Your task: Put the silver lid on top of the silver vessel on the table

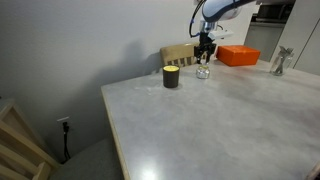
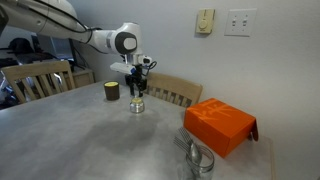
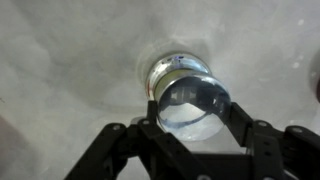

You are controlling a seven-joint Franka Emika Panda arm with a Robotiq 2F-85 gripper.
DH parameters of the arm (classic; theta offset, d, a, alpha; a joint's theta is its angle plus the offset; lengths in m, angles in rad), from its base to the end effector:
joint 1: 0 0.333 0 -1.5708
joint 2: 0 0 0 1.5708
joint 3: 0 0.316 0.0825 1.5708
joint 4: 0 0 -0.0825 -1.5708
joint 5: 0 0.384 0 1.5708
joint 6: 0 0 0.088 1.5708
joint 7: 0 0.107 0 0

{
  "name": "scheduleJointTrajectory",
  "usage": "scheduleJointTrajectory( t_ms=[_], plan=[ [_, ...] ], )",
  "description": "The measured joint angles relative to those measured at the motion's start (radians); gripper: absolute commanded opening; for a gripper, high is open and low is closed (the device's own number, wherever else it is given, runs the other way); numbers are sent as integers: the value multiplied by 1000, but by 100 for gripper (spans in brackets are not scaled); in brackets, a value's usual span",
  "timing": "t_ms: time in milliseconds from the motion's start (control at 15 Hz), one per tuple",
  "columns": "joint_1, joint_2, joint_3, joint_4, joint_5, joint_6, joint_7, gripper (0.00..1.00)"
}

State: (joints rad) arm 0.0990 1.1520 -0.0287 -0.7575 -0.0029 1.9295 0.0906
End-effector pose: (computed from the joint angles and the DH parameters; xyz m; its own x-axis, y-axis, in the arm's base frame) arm 0.7992 0.0671 0.2313 0.9997 -0.0017 0.0227 -0.0023 -0.9996 0.0270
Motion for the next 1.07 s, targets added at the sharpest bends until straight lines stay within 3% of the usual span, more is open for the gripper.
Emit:
scheduleJointTrajectory(
  t_ms=[1067],
  plan=[
    [-13,36,1,12,0,0,1,44]
  ],
)
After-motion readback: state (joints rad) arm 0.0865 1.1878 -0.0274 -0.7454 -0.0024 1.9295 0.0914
